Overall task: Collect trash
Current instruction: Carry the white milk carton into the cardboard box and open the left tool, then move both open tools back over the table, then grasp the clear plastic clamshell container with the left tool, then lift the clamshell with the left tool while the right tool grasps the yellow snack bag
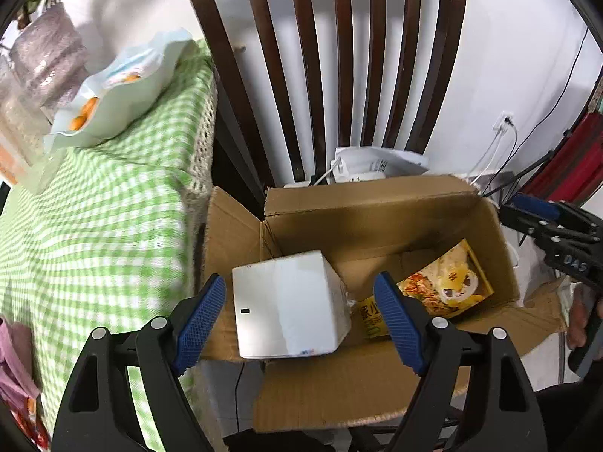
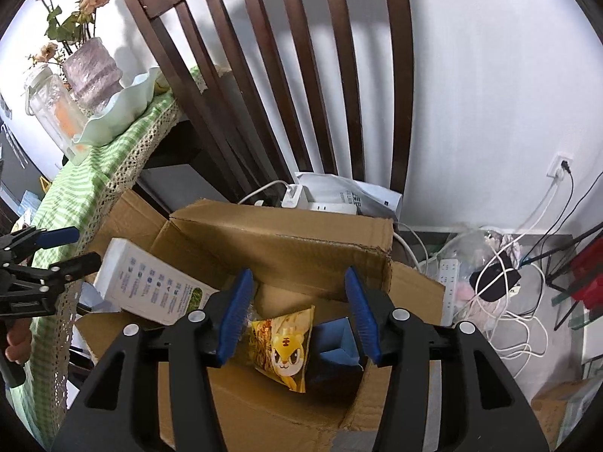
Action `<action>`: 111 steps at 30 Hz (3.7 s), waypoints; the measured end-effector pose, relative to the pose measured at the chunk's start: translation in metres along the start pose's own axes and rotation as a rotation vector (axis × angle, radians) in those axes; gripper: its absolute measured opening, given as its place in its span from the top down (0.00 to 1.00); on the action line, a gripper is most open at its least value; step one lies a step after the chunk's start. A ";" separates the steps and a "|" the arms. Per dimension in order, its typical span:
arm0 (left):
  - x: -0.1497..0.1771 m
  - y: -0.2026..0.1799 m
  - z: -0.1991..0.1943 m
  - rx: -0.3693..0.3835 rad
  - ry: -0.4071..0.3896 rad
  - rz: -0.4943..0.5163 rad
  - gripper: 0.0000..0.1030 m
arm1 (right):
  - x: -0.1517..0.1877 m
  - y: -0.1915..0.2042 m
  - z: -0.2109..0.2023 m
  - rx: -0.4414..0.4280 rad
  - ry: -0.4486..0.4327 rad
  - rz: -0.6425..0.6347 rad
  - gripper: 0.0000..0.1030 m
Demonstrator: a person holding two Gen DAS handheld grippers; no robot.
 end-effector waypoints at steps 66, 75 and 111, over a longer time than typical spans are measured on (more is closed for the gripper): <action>0.368 0.331 -0.322 -0.333 -0.609 -0.937 0.07 | 0.022 0.323 -0.126 -0.248 -0.246 -0.470 0.46; 0.361 0.430 -0.295 -0.315 -0.696 -1.043 0.07 | 0.015 0.335 -0.125 -0.208 -0.247 -0.491 0.46; 0.384 0.467 -0.314 -0.263 -0.888 -1.007 0.13 | -0.057 0.637 0.011 -0.582 0.202 -0.558 0.46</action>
Point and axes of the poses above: each gripper's, at about its wrist camera, not at the fingertips, and z roughly the way its jaws point, y to its left, x to its underside, the point moved 3 cm from there along z, roughly the way its jaws point, and after that the axes turned 13 degrees about x, right-handed, at the moved point
